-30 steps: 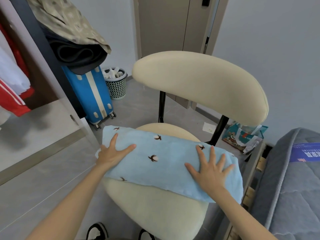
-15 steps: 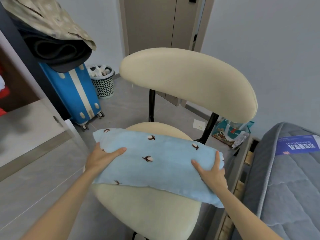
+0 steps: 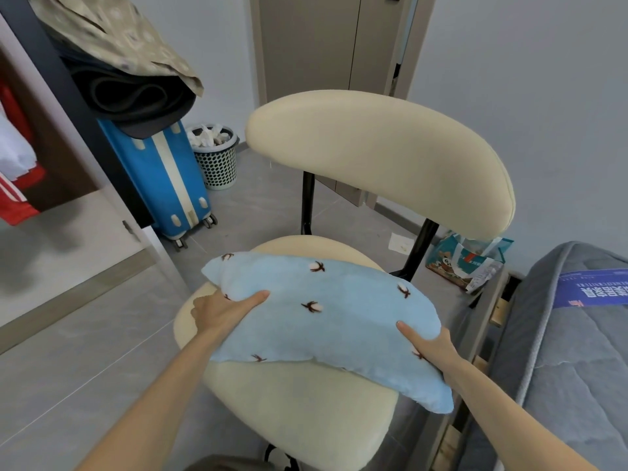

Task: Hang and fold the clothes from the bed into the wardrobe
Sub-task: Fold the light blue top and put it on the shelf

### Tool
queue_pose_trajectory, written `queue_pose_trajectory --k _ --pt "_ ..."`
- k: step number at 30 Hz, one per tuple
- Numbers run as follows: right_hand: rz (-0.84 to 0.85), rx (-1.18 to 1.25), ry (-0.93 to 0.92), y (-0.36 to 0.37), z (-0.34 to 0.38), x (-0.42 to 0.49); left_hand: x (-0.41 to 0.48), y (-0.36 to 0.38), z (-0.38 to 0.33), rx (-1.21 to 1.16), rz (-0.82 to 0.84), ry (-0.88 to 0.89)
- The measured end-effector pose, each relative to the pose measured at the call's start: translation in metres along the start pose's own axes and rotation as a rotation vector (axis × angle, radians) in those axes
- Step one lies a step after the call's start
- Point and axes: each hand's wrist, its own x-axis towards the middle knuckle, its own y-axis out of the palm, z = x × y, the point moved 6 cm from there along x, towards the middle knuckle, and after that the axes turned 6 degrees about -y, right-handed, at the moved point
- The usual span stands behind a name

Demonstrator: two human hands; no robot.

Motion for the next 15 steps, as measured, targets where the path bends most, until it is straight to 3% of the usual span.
queue_pose_trajectory --k 5,10,15 --pt "-0.097 0.064 0.001 -0.007 -0.005 -0.011 -0.019 -0.001 0.000 -0.123 -0.074 0.112" --pt "-0.225 -0.022 -0.202 -0.017 0.033 -0.029 -0.035 -0.017 -0.002 -0.095 -0.125 0.217" --pt "-0.208 -0.145 -0.364 -0.011 0.073 -0.049 -0.044 -0.042 0.013 -0.027 -0.174 0.238"
